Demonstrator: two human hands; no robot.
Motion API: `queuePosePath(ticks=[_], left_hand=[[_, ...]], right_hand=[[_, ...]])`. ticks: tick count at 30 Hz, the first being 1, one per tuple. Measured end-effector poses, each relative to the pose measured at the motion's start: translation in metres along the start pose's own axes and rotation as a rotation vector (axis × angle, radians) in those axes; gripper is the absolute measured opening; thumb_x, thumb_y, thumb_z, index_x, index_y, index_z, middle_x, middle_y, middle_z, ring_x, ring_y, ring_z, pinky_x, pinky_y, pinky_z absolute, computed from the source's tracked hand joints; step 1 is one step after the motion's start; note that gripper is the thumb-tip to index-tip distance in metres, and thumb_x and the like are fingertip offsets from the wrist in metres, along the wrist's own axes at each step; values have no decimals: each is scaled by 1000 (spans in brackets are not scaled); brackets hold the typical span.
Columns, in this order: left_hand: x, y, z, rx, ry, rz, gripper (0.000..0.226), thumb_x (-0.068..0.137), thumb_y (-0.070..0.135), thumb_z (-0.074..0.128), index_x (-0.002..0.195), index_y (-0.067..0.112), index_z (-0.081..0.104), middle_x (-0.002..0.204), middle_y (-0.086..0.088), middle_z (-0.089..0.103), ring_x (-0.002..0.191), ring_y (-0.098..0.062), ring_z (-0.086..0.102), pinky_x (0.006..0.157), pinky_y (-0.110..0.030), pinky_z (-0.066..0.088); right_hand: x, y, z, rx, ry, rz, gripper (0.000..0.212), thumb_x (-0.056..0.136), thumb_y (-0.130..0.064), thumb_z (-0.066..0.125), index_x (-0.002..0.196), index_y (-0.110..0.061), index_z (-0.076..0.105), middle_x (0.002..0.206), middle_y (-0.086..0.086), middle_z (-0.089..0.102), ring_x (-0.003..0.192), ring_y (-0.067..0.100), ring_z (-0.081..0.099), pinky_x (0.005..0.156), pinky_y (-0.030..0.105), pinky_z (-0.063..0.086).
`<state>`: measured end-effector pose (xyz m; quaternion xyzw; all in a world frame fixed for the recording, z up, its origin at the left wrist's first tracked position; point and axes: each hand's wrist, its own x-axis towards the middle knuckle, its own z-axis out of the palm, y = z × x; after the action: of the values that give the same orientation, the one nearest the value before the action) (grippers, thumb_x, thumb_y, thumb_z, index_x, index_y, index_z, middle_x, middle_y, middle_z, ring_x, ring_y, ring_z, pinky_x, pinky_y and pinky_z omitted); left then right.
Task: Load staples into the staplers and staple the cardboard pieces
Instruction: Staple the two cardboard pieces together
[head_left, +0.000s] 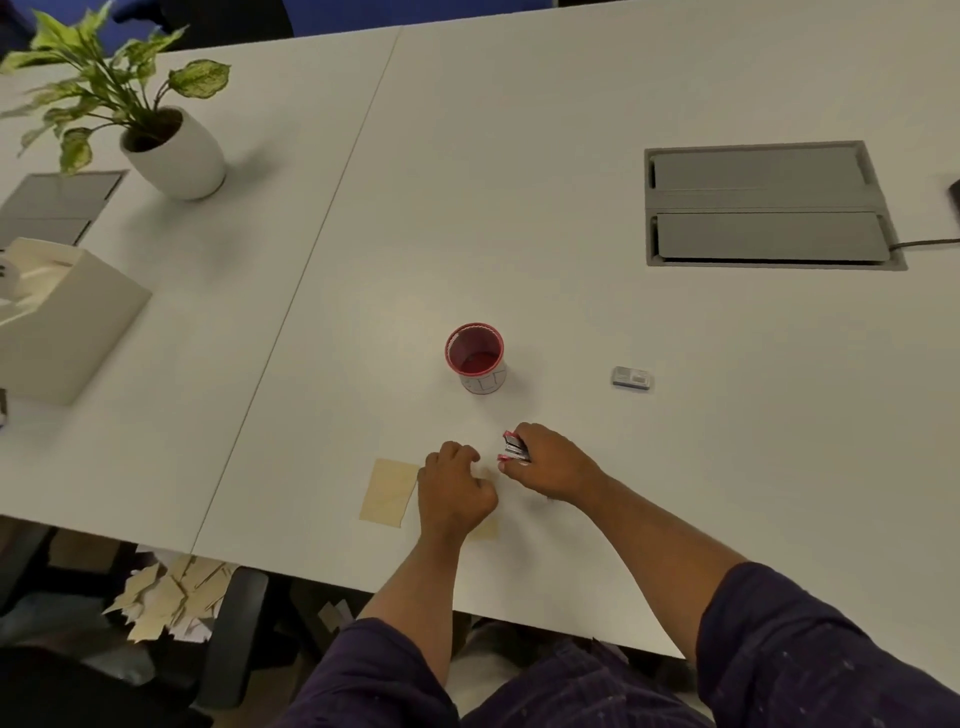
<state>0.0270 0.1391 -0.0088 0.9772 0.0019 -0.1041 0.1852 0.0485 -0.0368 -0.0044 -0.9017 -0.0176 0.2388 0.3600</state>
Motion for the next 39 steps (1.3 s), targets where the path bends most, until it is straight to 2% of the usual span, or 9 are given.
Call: queuePosePath(ticks=[3, 8, 16, 22, 26, 29, 33, 37, 39], left_hand=[[-7, -14, 0, 51, -59, 5, 50, 70, 23, 62, 120, 18, 63, 125, 1, 55, 107, -24, 53, 88, -35, 44], [-11, -30, 2, 11, -115, 54, 51, 77, 23, 66, 127, 19, 57, 133, 1, 48, 115, -24, 48, 90, -35, 47], [-5, -37, 5, -29, -109, 99, 41, 79, 15, 75, 117, 16, 61, 121, 2, 56, 104, -22, 52, 85, -30, 45], [0, -38, 4, 3, -133, 100, 46, 76, 18, 74, 119, 20, 58, 117, 3, 56, 100, -22, 51, 79, -34, 46], [4, -40, 4, 21, -173, 94, 34, 79, 20, 71, 111, 21, 61, 112, 1, 54, 97, -23, 50, 74, -32, 45], [7, -40, 4, -10, -208, 65, 30, 81, 20, 70, 110, 19, 63, 112, -3, 50, 97, -24, 51, 75, -33, 46], [13, -41, 2, -21, -273, 87, 28, 83, 18, 68, 111, 15, 63, 113, -8, 48, 91, -29, 58, 76, -34, 49], [21, -38, -6, -222, -304, 5, 17, 82, 11, 71, 98, 12, 65, 105, -15, 56, 86, -31, 64, 70, -37, 54], [23, -37, -9, -371, -303, -83, 26, 76, 11, 79, 98, 14, 64, 93, -12, 63, 81, -26, 64, 61, -28, 50]], right_hand=[[6, -6, 14, -175, -32, -10, 37, 92, -42, 65, 120, -18, 57, 115, 3, 68, 100, 22, 64, 81, 34, 51], [10, -11, 34, -243, -89, 11, 33, 90, -43, 68, 114, -22, 60, 106, 2, 70, 97, 22, 66, 72, 32, 49], [15, -17, 50, -444, -90, -19, 43, 86, -39, 73, 114, -15, 52, 104, 6, 69, 93, 27, 67, 70, 35, 48], [20, -20, 48, -366, -149, 52, 32, 83, -33, 74, 107, -17, 59, 101, 4, 69, 89, 24, 66, 71, 34, 49], [21, -24, 49, -376, -172, 64, 22, 84, -27, 69, 102, -18, 62, 95, 3, 69, 85, 23, 66, 68, 32, 50], [21, -27, 47, -338, -200, 101, 23, 82, -26, 70, 103, -18, 63, 94, 2, 68, 87, 22, 66, 74, 35, 54], [23, -30, 41, -273, -242, 116, 23, 79, -27, 72, 98, -18, 64, 91, 1, 66, 87, 22, 65, 73, 34, 53], [23, -33, 33, -130, -253, 146, 15, 82, -22, 71, 91, -14, 63, 85, 4, 64, 89, 25, 66, 70, 32, 49], [22, -34, 24, -41, -248, 184, 24, 81, -23, 76, 99, -10, 66, 92, 7, 66, 95, 26, 66, 76, 33, 50]])
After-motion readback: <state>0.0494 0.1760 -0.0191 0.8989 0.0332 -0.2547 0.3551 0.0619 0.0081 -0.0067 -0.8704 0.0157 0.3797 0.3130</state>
